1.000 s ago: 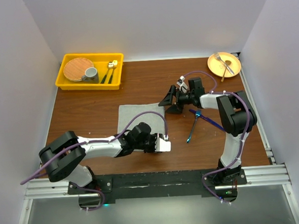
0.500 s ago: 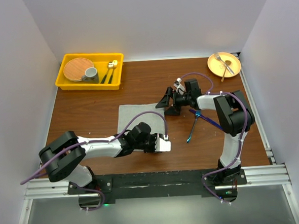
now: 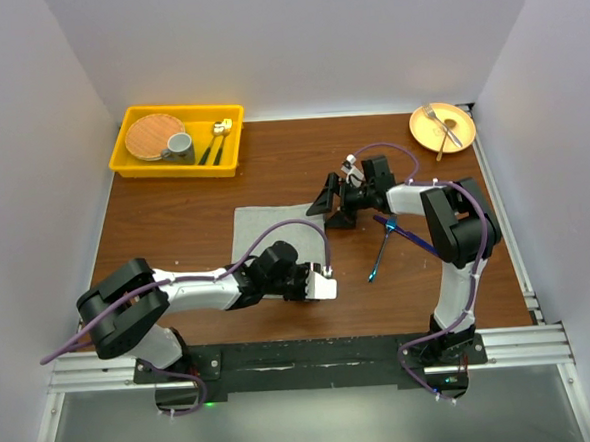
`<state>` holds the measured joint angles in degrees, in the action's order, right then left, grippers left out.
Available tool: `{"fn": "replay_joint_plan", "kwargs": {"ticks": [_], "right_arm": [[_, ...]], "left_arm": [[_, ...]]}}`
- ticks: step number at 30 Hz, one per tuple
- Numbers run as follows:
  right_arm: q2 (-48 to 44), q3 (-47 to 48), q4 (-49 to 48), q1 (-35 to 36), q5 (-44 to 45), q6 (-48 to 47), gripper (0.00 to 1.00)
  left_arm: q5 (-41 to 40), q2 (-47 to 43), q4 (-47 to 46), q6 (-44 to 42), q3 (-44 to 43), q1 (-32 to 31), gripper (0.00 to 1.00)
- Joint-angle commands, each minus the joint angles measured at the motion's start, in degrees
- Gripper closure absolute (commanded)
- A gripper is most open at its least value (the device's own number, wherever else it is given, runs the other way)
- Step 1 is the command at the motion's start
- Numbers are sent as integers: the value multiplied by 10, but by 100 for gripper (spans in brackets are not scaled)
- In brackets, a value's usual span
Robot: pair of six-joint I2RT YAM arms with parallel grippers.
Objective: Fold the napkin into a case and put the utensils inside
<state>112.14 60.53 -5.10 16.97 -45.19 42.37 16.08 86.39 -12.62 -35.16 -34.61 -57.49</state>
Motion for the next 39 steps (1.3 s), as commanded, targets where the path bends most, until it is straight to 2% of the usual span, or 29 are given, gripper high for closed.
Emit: {"fn": "replay_joint_plan", "kwargs": {"ticks": [1, 22, 30, 39], "right_arm": [[15, 16, 32, 3, 55, -30, 7], [-39, 29, 65, 15, 118, -70, 6], [-31, 34, 54, 16, 94, -51, 7], [-45, 26, -10, 18, 67, -15, 7]], "left_arm": [[13, 1, -20, -13, -1, 1, 56], [19, -10, -14, -16, 6, 8, 56], [21, -10, -14, -17, 6, 9, 56], [24, -10, -12, -16, 4, 9, 57]]}}
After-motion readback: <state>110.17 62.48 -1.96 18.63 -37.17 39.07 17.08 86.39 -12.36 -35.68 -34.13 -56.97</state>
